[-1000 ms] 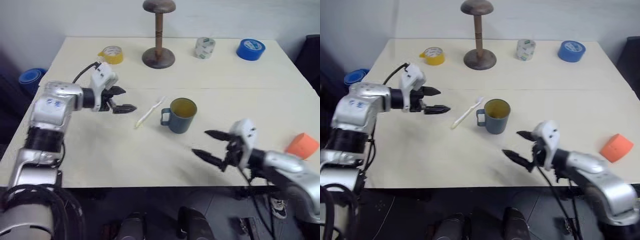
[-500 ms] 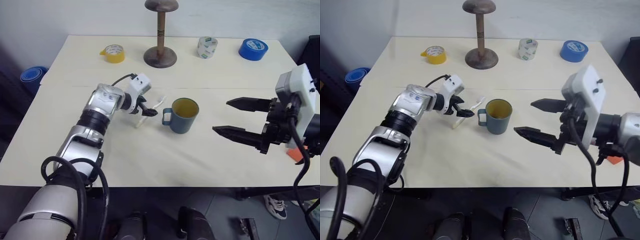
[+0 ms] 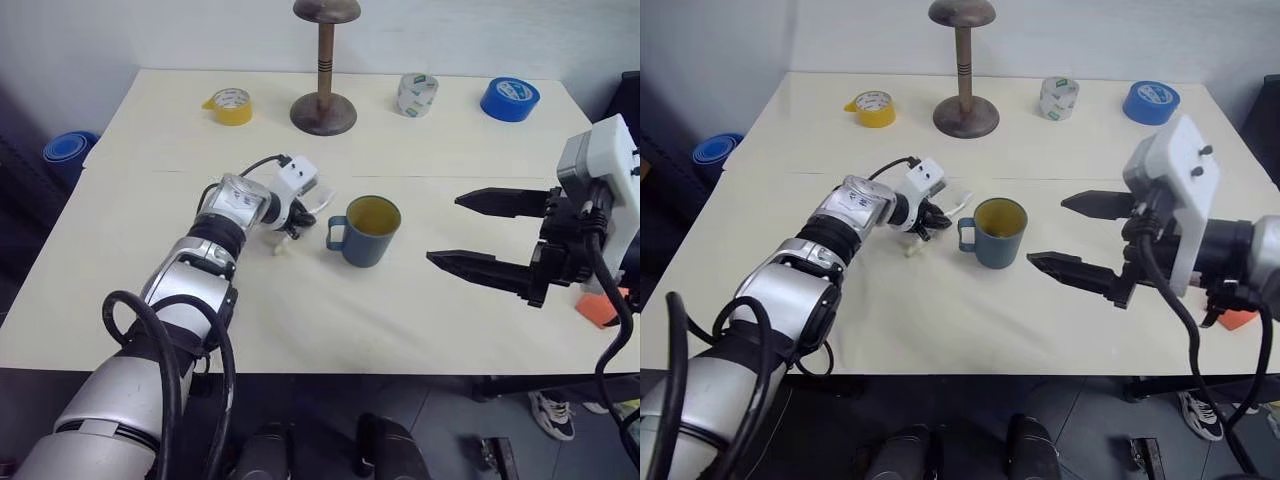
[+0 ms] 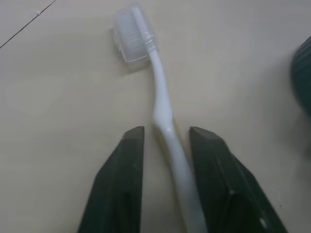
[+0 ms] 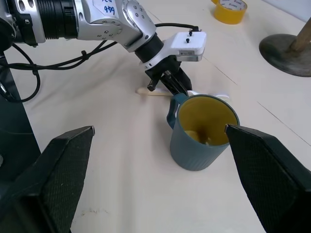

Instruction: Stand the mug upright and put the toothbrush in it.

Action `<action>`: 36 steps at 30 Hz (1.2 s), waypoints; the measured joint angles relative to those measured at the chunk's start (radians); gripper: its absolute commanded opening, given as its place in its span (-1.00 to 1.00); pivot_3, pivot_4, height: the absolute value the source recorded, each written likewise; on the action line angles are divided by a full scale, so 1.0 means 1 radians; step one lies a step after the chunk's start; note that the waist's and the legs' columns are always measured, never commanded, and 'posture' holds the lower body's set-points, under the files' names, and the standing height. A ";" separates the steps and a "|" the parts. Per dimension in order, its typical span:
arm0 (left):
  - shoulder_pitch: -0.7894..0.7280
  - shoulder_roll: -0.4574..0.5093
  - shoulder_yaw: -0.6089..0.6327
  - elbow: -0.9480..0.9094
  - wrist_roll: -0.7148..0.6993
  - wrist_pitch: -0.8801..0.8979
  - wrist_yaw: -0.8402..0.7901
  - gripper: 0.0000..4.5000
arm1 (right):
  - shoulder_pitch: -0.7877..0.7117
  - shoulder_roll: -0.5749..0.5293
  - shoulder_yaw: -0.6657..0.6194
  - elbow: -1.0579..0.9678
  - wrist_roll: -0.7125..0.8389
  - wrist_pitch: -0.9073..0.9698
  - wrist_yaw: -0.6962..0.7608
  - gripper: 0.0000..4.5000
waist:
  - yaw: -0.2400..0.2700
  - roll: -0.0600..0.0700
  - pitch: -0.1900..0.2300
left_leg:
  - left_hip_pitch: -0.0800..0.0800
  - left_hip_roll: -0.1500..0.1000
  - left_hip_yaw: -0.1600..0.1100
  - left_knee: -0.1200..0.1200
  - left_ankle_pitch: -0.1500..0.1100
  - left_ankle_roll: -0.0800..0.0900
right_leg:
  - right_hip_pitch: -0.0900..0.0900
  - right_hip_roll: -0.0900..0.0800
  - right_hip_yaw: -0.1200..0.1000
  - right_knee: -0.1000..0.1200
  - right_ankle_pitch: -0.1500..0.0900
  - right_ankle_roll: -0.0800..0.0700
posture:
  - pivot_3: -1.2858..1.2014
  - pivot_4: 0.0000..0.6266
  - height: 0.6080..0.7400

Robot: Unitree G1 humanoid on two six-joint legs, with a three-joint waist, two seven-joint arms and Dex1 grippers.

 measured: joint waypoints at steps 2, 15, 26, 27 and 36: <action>-0.001 0.000 0.008 0.004 0.004 -0.002 0.000 -0.96 | 0.003 0.000 0.000 -0.005 0.002 0.000 -0.004 1.00 | 0.000 0.000 0.000 | 0.000 0.000 0.000 0.000 0.000 0.000 | 0.000 0.000 0.000 0.000 0.000 0.000 | 0.03 -0.52 1.00; -0.001 0.062 0.410 -0.072 -0.268 0.052 0.123 -0.96 | 0.181 0.020 -0.110 -0.019 0.049 -0.017 -0.108 1.00 | -0.002 -0.001 0.001 | -0.002 0.000 -0.002 0.001 0.000 0.000 | -0.001 -0.001 -0.002 0.001 0.000 0.001 | 0.03 -0.52 1.00; 0.200 -0.200 0.488 -0.869 -0.633 0.244 0.137 -0.96 | 0.258 0.047 -0.138 -0.030 0.079 -0.066 -0.219 1.00 | 0.009 -0.001 0.001 | -0.009 -0.001 -0.007 0.012 -0.001 0.001 | 0.001 -0.001 -0.004 -0.002 0.006 0.006 | 0.03 -0.52 1.00; 0.237 -0.222 0.465 -0.904 -0.633 0.247 0.151 -0.96 | 0.265 0.047 -0.138 -0.031 0.079 -0.067 -0.222 1.00 | 0.009 -0.001 0.001 | -0.009 -0.001 -0.007 0.012 0.000 0.002 | 0.001 -0.001 -0.004 -0.002 0.006 0.006 | 0.03 -0.52 1.00; 0.370 -0.284 0.302 -0.930 -0.539 0.079 0.161 -0.80 | 0.278 0.046 -0.143 -0.025 0.098 -0.085 -0.259 1.00 | 0.008 -0.001 0.001 | -0.010 -0.001 -0.005 0.013 -0.001 0.003 | 0.001 -0.001 -0.003 -0.004 0.007 0.005 | 0.03 -0.52 1.00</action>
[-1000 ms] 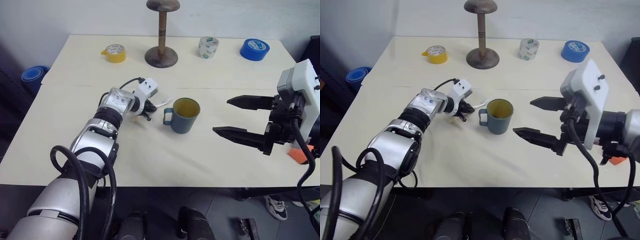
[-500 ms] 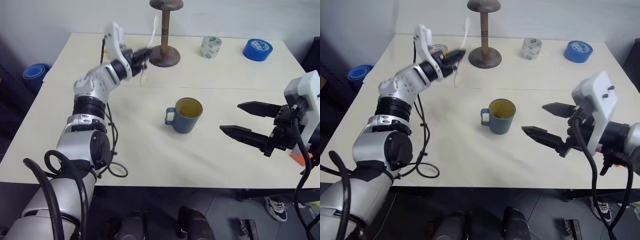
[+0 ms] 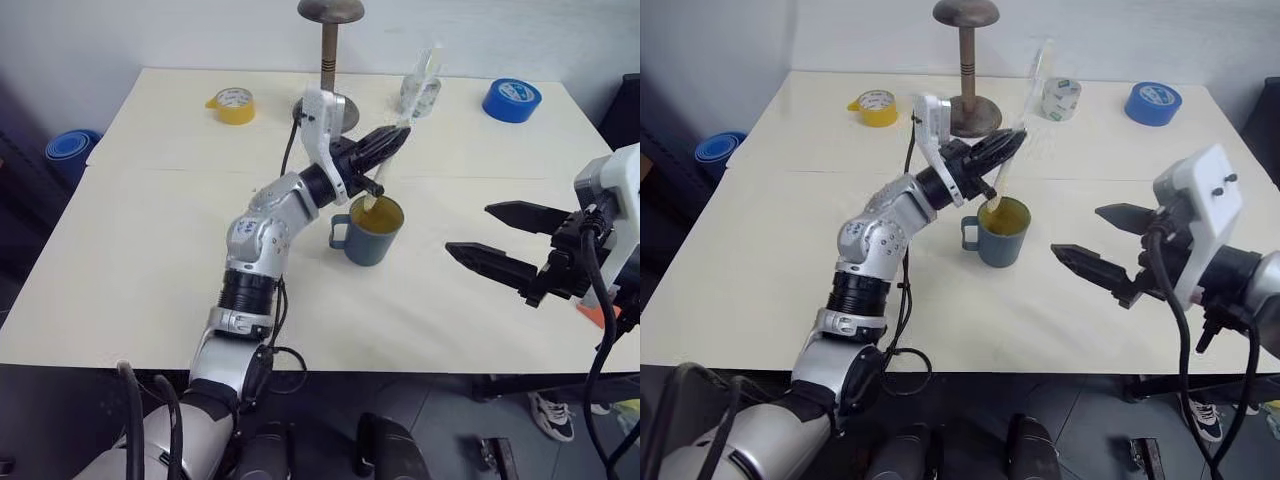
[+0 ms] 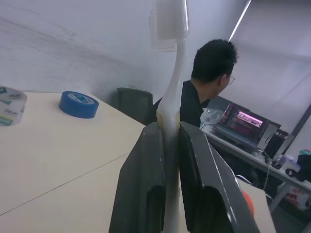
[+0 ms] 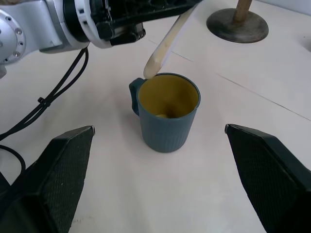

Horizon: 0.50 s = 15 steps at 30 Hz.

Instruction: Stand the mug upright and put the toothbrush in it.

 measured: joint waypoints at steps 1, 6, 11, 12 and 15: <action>0.011 -0.001 -0.014 0.004 0.011 -0.017 -0.001 -0.62 | 0.002 0.000 -0.006 0.001 0.003 0.000 -0.002 1.00 | 0.000 0.000 0.000 | 0.000 0.000 0.000 0.000 0.000 0.000 | 0.000 0.000 0.000 0.000 0.000 0.000 | 0.03 -0.52 1.00; 0.050 -0.009 -0.045 0.007 0.028 -0.082 -0.020 0.02 | 0.005 0.000 -0.024 0.012 0.010 -0.004 -0.007 1.00 | 0.017 0.000 0.000 | -0.001 0.000 0.000 0.001 -0.001 0.001 | 0.000 0.000 0.000 -0.001 0.000 0.000 | 0.03 -0.52 1.00; 0.052 0.008 -0.012 -0.037 -0.019 -0.047 -0.009 0.60 | -0.008 0.000 -0.020 0.027 -0.002 -0.017 0.007 1.00 | 0.018 0.000 0.000 | -0.001 0.000 0.000 0.001 -0.001 0.002 | 0.000 0.000 0.000 -0.001 0.000 0.000 | 0.03 -0.52 1.00; 0.052 0.014 -0.010 -0.046 -0.025 -0.037 -0.008 0.60 | -0.008 0.000 -0.020 0.030 -0.003 -0.018 0.009 1.00 | 0.017 0.000 0.000 | -0.001 0.000 0.000 0.001 -0.001 0.002 | 0.000 0.000 0.000 -0.001 0.000 0.000 | 0.03 -0.52 1.00; 0.052 0.157 0.023 -0.139 -0.085 0.090 -0.033 0.60 | -0.004 0.000 -0.012 0.053 -0.041 -0.019 0.044 1.00 | 0.007 0.001 0.000 | 0.000 0.001 0.001 0.001 -0.001 0.002 | 0.000 0.000 0.001 0.000 0.000 0.000 | 0.03 -0.52 1.00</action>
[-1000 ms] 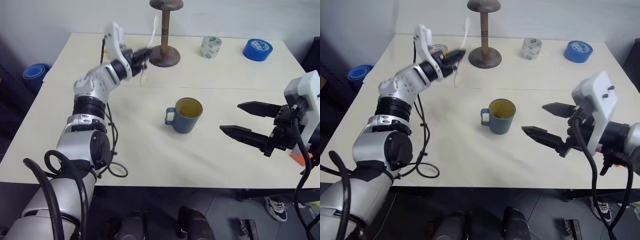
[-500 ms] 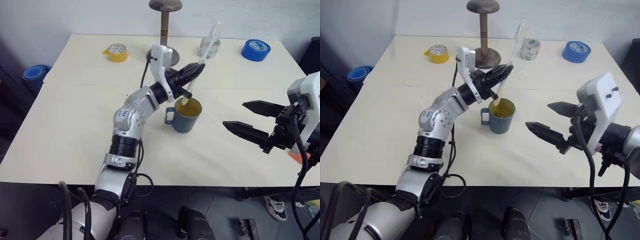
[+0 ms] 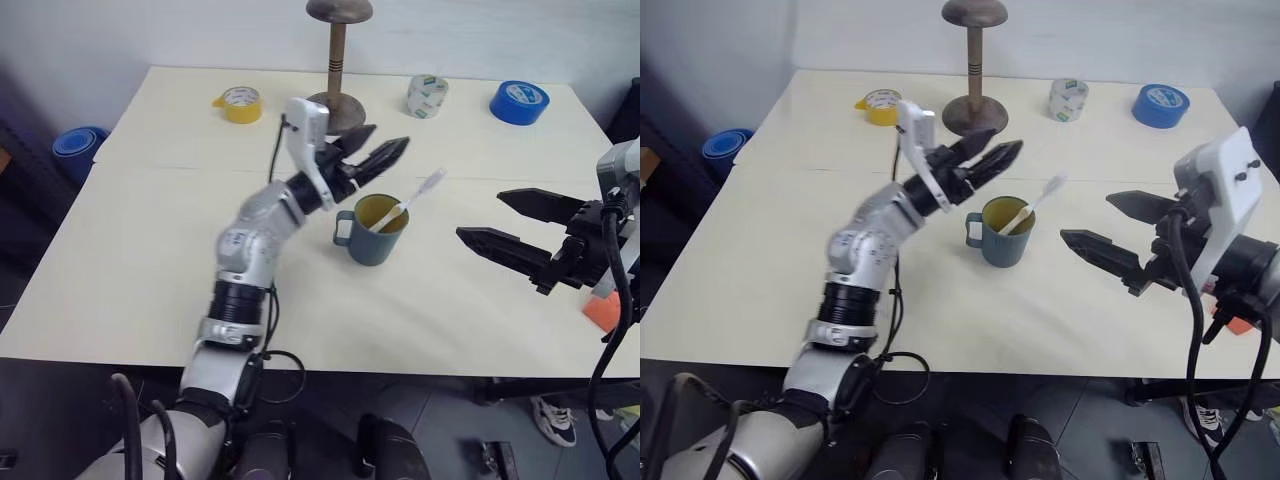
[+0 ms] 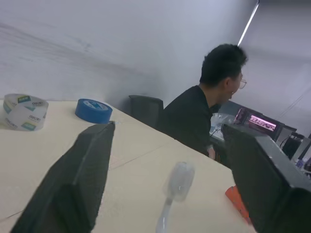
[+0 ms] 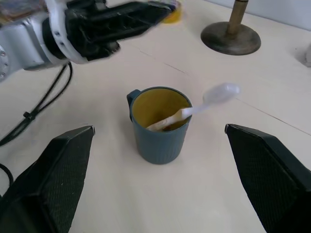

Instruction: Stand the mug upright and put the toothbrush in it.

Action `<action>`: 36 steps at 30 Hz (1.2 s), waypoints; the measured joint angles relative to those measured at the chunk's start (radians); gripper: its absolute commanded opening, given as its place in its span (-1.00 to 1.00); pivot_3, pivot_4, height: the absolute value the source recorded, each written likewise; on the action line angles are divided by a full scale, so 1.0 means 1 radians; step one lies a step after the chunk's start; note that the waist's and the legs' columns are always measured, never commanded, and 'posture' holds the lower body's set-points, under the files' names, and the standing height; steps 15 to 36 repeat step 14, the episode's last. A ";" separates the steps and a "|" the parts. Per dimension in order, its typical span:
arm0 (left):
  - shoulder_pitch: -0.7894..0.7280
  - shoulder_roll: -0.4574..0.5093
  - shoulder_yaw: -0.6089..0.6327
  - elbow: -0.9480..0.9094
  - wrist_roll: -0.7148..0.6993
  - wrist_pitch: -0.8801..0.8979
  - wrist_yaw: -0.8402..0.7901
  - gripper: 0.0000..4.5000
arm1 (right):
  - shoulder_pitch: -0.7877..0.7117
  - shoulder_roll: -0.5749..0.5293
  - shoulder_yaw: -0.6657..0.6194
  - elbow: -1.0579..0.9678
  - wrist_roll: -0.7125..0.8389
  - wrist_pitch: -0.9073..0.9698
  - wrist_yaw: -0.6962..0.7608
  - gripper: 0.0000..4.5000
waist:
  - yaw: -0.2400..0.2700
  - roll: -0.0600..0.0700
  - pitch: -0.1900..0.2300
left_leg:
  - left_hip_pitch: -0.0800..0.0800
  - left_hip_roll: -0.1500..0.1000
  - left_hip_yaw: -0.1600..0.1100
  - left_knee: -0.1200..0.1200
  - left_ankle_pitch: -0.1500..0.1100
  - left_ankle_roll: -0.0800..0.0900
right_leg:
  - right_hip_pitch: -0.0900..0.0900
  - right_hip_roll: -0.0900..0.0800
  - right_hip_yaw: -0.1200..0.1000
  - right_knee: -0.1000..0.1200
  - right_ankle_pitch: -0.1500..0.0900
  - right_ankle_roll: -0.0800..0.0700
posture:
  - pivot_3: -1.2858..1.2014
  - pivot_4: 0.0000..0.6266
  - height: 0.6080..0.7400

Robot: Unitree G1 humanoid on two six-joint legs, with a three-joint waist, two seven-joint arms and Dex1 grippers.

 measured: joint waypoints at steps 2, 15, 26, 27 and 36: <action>0.000 0.163 0.014 -0.049 -0.038 0.099 -0.080 0.60 | 0.013 0.000 0.001 0.015 -0.027 0.002 0.030 1.00 | -0.011 0.001 0.000 | 0.000 0.000 0.000 0.000 0.000 0.000 | 0.000 0.000 0.000 0.002 0.000 0.000 | 0.03 -0.52 1.00; 0.084 0.853 -0.086 -0.078 -0.007 0.079 -0.800 0.60 | 0.116 -0.014 0.013 0.124 -0.271 0.002 0.372 1.00 | 0.006 0.002 -0.001 | 0.000 0.000 0.001 0.002 -0.001 -0.001 | 0.001 0.001 0.000 -0.002 0.000 0.000 | 0.03 -0.52 1.00; 0.084 0.853 -0.086 -0.078 -0.007 0.079 -0.800 0.60 | 0.116 -0.014 0.013 0.124 -0.271 0.002 0.372 1.00 | 0.006 0.002 -0.001 | 0.000 0.000 0.001 0.002 -0.001 -0.001 | 0.001 0.001 0.000 -0.002 0.000 0.000 | 0.03 -0.52 1.00; 0.084 0.853 -0.086 -0.078 -0.007 0.079 -0.800 0.60 | 0.116 -0.014 0.013 0.124 -0.271 0.002 0.372 1.00 | 0.006 0.002 -0.001 | 0.000 0.000 0.001 0.002 -0.001 -0.001 | 0.001 0.001 0.000 -0.002 0.000 0.000 | 0.03 -0.52 1.00; 0.084 0.853 -0.086 -0.078 -0.007 0.079 -0.800 0.60 | 0.116 -0.014 0.013 0.124 -0.271 0.002 0.372 1.00 | 0.006 0.002 -0.001 | 0.000 0.000 0.001 0.002 -0.001 -0.001 | 0.001 0.001 0.000 -0.002 0.000 0.000 | 0.03 -0.52 1.00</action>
